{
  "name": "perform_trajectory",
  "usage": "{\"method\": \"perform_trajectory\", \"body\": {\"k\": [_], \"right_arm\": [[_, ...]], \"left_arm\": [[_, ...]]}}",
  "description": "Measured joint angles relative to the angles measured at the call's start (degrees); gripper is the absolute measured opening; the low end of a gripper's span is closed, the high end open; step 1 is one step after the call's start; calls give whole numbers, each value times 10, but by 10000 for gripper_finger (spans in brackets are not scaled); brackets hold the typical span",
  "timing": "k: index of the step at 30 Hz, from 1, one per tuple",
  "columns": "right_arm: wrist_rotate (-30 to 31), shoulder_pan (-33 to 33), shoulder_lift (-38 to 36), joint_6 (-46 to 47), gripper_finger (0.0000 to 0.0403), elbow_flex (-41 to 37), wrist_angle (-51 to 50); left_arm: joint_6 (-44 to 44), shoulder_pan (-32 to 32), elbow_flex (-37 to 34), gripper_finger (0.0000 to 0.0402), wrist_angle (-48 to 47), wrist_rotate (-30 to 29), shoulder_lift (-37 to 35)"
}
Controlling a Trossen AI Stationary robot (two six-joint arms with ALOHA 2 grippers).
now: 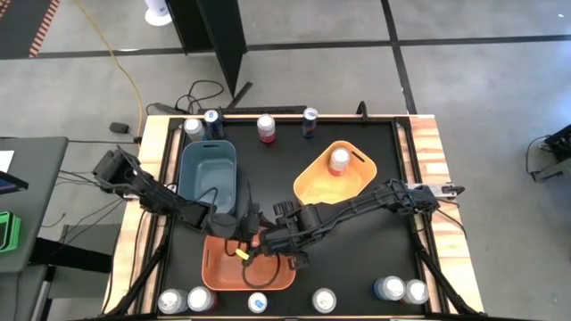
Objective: Sort soda cans
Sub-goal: Put the blue soda can into the orange bin
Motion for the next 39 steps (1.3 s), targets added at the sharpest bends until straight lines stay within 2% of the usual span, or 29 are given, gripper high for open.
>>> {"method": "perform_trajectory", "body": {"k": [10, 21, 24, 29, 39], "right_arm": [[-2, -1, 0, -2, 210, 0, 12], [-2, -1, 0, -2, 210, 0, 20], [-3, -1, 0, -2, 210, 0, 17], [0, 0, 0, -2, 215, 0, 16], [1, 4, 0, 3, 249, 0, 17]], "left_arm": [[-12, 0, 0, 318, 4, 0, 1], [-14, 9, 35, 315, 12, 4, 59], [-3, 10, 42, 293, 14, 4, 66], [5, 9, 41, 226, 12, 1, 66], [39, 8, 41, 222, 12, 0, 66]]}}
